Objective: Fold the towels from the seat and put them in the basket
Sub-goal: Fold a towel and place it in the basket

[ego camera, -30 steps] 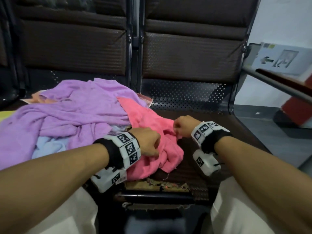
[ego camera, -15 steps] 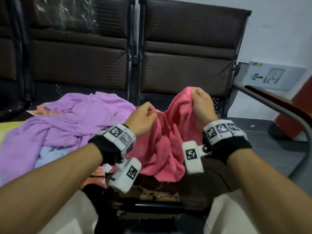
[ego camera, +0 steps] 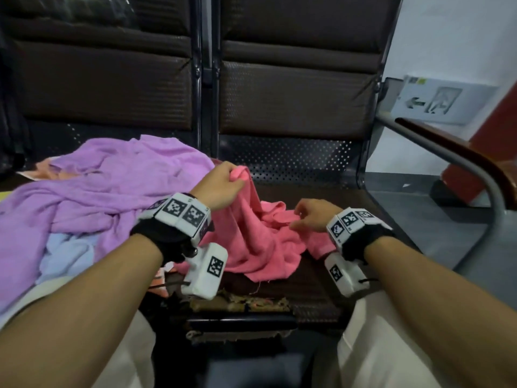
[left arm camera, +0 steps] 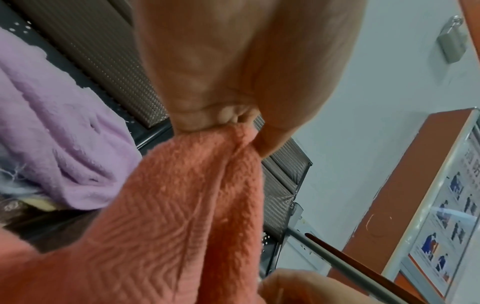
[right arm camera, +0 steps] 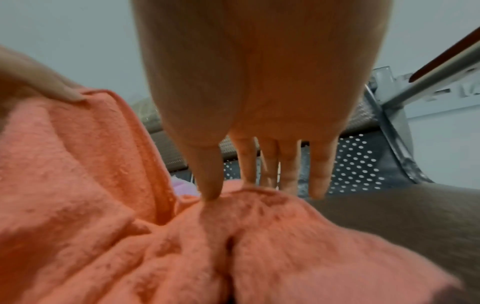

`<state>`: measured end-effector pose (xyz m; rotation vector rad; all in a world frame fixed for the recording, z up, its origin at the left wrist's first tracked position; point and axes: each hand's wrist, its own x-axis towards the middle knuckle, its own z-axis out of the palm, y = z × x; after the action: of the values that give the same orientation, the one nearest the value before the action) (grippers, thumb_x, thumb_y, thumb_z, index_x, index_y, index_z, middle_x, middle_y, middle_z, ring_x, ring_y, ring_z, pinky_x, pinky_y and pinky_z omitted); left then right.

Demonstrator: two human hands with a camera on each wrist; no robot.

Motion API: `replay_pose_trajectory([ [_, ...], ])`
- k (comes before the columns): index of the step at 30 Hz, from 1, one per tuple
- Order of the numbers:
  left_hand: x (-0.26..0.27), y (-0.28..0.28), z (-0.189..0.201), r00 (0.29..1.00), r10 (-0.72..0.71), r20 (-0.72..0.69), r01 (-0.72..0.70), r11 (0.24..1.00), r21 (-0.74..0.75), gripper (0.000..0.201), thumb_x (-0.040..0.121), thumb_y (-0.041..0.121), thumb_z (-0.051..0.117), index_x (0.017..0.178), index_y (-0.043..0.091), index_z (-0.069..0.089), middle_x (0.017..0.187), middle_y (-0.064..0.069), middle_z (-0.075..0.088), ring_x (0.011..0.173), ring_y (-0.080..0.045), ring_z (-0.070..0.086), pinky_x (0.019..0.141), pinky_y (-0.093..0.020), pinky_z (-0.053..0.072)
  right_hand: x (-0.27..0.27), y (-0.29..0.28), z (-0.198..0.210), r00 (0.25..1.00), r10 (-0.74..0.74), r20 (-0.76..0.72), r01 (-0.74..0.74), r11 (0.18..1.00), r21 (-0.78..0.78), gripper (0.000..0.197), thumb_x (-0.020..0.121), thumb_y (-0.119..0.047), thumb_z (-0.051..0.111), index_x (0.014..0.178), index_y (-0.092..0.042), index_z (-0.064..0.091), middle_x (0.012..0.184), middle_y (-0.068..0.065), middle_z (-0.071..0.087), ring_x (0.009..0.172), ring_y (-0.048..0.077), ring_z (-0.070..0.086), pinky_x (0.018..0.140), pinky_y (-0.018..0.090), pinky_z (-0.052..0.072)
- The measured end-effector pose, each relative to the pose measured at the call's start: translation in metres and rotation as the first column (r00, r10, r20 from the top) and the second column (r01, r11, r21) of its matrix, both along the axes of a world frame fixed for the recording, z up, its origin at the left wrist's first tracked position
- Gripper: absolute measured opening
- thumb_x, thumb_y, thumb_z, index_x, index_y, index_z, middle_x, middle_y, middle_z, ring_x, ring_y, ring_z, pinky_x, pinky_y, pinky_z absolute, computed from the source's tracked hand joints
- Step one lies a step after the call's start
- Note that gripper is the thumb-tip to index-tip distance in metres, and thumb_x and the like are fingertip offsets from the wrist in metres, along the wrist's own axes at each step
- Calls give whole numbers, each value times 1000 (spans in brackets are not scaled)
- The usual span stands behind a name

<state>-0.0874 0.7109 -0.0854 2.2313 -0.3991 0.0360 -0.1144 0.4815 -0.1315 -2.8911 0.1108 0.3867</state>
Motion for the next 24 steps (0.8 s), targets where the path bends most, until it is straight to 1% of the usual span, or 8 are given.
replay_pose_trajectory([
  [5,-3,6,0,991,-123,51,119,989,86,22,93,14,52,101,-2,64,101,-17,68,98,-29,62,89,-39,47,-4,-17,-5,992,-103,-77,96,992,-85,29,84,-42,62,101,-18,64,108,7,67,91,22,61,74,28,43],
  [9,-5,11,0,985,-103,140,79,982,169,25,98,24,44,106,9,63,106,-11,67,102,-29,60,92,-39,45,-3,-7,10,999,-14,45,16,999,-52,29,92,-39,53,99,-13,63,105,9,65,88,22,56,71,27,37],
  [11,-5,12,3,981,-78,177,49,986,162,24,98,25,43,104,12,62,104,-8,67,101,-28,60,88,-34,44,-4,5,25,979,15,203,-28,998,59,23,92,-40,54,85,-20,62,91,4,65,83,19,56,66,23,36],
  [14,-4,8,13,986,-38,164,38,999,3,24,99,19,41,104,4,60,100,-7,63,97,-21,56,81,-25,38,-7,27,47,898,-108,427,-72,920,386,30,88,-45,57,66,-25,59,69,-11,63,68,6,57,57,20,42],
  [16,-7,3,22,994,-21,104,37,987,-154,25,99,16,42,102,0,61,93,-7,59,91,-15,52,77,-22,36,-7,38,54,836,-221,503,-123,817,563,20,89,-41,58,80,-24,63,80,-8,66,76,6,59,69,23,48],
  [18,-12,-1,29,998,-54,11,55,954,-294,20,96,14,47,96,2,63,85,-3,58,85,-12,50,77,-23,38,-8,47,58,829,-297,474,-151,697,701,24,90,-33,61,109,-18,60,102,-1,65,90,7,60,83,24,48],
  [21,-22,-4,36,983,-148,-106,93,910,-405,10,91,8,55,91,6,64,79,-1,59,82,-12,52,76,-24,42,-13,55,58,931,-54,362,-275,548,790,39,92,-16,58,130,-13,50,116,6,63,94,8,63,88,22,50],
  [24,-24,1,38,972,-194,-129,127,906,-404,10,89,8,59,80,11,62,80,-5,60,81,-14,54,77,-26,44,-17,59,59,936,173,308,-347,614,709,11,94,-12,55,93,-14,66,88,0,66,76,2,59,77,17,48],
])
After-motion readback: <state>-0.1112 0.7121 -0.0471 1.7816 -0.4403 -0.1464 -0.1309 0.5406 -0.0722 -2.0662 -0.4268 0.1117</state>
